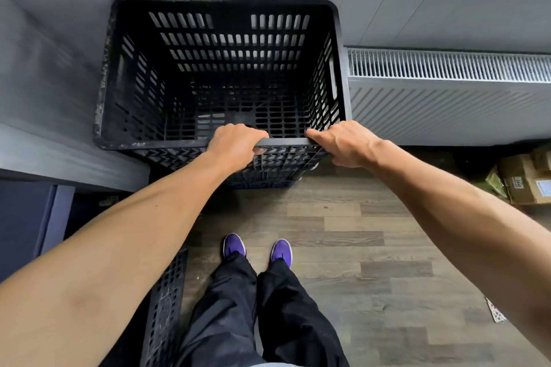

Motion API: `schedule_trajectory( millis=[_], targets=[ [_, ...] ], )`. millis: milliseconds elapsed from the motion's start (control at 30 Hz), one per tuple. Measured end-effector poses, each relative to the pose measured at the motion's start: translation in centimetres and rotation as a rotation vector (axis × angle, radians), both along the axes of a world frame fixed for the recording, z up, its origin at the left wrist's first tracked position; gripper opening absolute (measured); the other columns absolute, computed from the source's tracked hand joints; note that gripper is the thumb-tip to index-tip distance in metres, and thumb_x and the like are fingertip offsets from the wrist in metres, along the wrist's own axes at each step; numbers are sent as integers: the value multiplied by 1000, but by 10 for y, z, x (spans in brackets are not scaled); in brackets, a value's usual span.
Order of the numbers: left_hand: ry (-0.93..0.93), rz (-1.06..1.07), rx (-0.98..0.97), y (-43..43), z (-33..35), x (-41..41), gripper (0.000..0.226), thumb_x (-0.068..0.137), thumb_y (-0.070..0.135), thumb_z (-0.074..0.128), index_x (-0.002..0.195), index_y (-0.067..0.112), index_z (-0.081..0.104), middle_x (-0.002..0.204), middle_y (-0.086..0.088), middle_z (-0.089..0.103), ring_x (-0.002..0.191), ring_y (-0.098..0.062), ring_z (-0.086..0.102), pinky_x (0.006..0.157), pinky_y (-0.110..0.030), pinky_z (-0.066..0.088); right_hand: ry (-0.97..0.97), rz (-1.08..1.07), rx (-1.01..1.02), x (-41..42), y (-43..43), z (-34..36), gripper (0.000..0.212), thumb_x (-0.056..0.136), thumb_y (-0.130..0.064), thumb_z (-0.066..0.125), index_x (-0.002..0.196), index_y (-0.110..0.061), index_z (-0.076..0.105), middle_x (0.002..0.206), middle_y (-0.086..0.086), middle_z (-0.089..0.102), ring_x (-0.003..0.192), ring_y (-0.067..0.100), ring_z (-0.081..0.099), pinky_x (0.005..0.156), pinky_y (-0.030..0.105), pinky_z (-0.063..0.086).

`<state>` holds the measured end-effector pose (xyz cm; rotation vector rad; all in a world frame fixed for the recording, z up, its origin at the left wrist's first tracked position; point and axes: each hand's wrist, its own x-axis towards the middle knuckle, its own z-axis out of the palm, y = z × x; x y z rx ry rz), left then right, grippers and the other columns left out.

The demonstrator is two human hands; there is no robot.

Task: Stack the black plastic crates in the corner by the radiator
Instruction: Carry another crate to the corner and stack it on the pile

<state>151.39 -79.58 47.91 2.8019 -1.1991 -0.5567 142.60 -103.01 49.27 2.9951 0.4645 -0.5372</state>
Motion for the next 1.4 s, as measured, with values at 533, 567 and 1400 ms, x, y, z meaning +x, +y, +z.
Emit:
schedule_trajectory(
  millis=[533,567,1400],
  targets=[
    [-115,-10,-33,3,-5,-4,9,99,29,54,105,24,58,55,8,45,49,-17,44,49,-28,32,-145,-22,71,-7,0,-18,38,77,4,59,111,-8,46,81,10,64,68,34,62,60,43,51],
    [-121,-17,-30,3,-4,-4,11,99,31,54,105,23,58,54,9,45,48,-16,43,49,-28,31,-138,-13,87,-7,-2,-18,37,78,4,59,110,-8,46,81,10,64,69,34,61,61,42,50],
    [-31,97,214,165,12,57,16,92,41,61,94,25,66,76,3,65,74,-22,60,66,-37,51,5,-17,167,69,126,-26,26,89,-28,56,115,-24,58,95,6,69,88,32,64,63,36,47]
  ],
)
